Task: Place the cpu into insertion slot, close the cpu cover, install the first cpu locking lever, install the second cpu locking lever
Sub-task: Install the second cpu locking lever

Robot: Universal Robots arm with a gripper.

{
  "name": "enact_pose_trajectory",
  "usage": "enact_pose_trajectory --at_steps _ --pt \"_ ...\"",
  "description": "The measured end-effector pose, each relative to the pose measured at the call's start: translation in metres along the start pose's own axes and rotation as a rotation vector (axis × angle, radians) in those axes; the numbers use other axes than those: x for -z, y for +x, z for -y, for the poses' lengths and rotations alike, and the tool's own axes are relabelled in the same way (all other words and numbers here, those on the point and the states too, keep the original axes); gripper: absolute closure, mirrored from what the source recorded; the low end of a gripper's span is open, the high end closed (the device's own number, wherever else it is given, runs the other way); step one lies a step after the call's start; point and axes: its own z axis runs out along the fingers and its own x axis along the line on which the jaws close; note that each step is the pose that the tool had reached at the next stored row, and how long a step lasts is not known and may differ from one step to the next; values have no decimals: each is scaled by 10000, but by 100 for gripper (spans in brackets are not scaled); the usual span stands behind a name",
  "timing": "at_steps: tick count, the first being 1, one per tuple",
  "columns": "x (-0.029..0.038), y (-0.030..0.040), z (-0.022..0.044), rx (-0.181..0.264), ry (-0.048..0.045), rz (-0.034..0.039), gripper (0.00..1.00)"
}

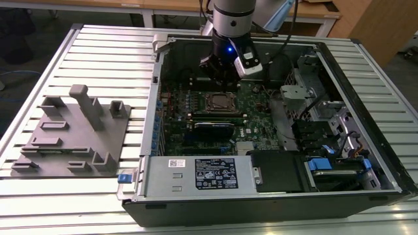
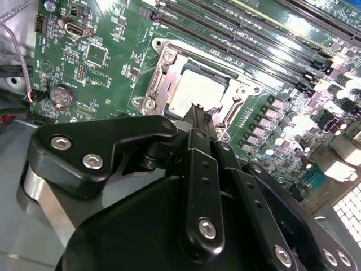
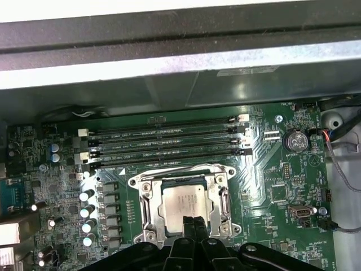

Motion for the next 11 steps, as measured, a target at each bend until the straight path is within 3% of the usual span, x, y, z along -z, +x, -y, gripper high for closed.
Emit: enact_pose_trajectory --at_steps 11 --pt "-43 1 4 1 22 3 90"
